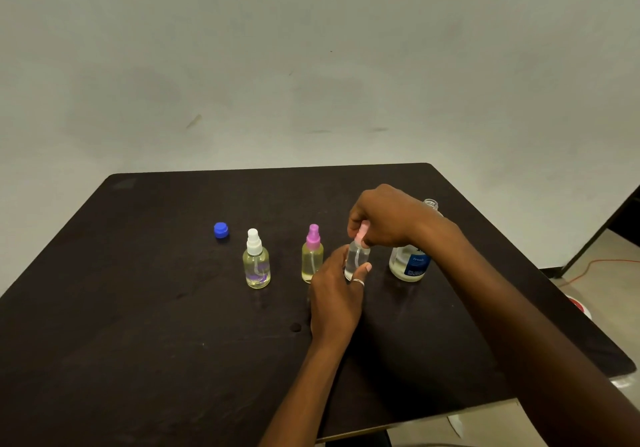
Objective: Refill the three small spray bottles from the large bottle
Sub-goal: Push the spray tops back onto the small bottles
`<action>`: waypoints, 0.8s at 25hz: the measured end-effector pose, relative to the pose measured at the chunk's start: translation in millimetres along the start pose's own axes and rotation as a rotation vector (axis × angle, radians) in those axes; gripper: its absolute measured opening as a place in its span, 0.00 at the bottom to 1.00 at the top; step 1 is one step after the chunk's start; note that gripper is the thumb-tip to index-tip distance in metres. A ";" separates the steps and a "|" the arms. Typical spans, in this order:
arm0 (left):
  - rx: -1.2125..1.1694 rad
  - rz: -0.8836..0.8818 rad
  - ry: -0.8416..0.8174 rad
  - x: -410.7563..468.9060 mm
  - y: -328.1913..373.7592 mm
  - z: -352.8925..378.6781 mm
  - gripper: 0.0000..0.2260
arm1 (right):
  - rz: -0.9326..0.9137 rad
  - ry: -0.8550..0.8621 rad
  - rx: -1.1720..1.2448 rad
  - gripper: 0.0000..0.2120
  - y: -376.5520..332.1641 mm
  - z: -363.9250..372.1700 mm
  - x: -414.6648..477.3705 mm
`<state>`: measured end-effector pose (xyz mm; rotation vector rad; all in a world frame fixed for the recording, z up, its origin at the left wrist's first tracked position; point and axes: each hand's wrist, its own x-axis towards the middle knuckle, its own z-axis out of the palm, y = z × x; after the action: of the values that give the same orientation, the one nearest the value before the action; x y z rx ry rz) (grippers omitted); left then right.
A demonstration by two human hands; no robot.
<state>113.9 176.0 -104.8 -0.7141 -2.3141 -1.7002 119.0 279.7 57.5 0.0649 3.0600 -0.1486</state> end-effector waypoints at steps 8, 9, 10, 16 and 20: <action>-0.002 -0.008 -0.006 1.0 0.8 -1.8 0.13 | -0.003 0.018 -0.019 0.08 1.1 6.0 2.6; -0.006 -0.014 -0.006 0.5 1.5 -2.0 0.13 | 0.007 0.025 -0.038 0.06 0.7 6.7 2.7; -0.011 -0.016 -0.004 0.3 1.8 -2.2 0.13 | 0.027 0.039 -0.063 0.06 -0.4 7.4 2.8; -0.040 0.001 0.005 0.6 -0.9 -1.0 0.11 | 0.219 0.127 -0.184 0.28 -8.3 14.3 -4.6; -0.025 -0.012 0.010 0.7 -1.9 1.0 0.12 | 0.228 0.149 -0.082 0.31 -8.8 5.2 -6.7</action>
<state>112.5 176.7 -106.5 -0.6952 -2.2989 -1.7372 125.7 270.2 53.7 0.4363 3.1702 -0.0044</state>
